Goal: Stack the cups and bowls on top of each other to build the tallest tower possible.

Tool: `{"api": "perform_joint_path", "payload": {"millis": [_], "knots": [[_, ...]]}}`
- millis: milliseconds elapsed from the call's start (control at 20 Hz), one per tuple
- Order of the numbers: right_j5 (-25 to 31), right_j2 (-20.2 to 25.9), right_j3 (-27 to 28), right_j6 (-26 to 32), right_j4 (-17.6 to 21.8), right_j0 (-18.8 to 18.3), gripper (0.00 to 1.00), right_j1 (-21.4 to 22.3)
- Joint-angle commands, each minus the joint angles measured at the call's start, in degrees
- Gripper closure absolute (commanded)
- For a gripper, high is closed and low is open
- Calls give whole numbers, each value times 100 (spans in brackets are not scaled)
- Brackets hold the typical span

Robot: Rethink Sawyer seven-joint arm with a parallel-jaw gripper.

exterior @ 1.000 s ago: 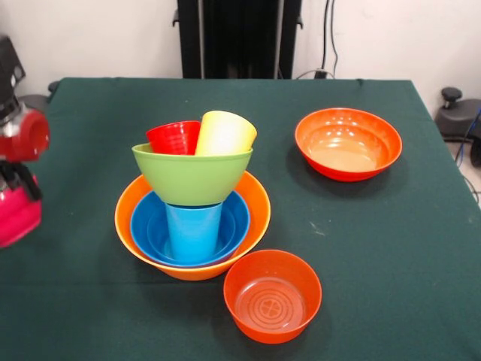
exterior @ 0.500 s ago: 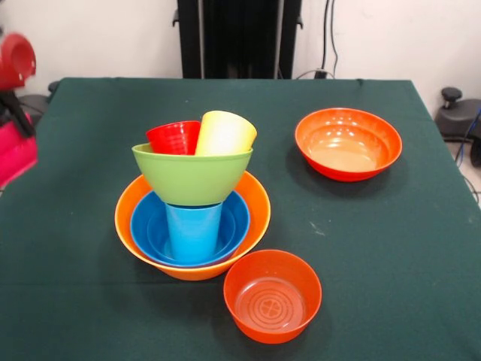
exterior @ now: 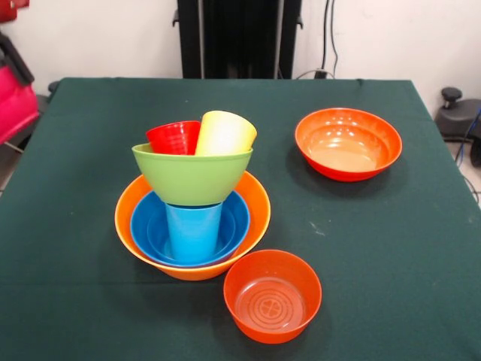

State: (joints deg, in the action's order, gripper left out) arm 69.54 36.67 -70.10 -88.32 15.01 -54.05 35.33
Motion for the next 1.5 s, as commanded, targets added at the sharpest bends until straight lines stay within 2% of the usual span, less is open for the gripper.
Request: {"api": "perform_joint_path", "payload": {"millis": [50,250,850,1150,1500], "knots": [[739,354,-608,982,-203,150,100,337],[630,351,-622,848,-213,259,100,363],[-188,317,-943,393,-178,524,100,484],[-124,187,-580,-11,-174,851,100,384],[-407,14,-427,-250,-83,1099,100,315]]}}
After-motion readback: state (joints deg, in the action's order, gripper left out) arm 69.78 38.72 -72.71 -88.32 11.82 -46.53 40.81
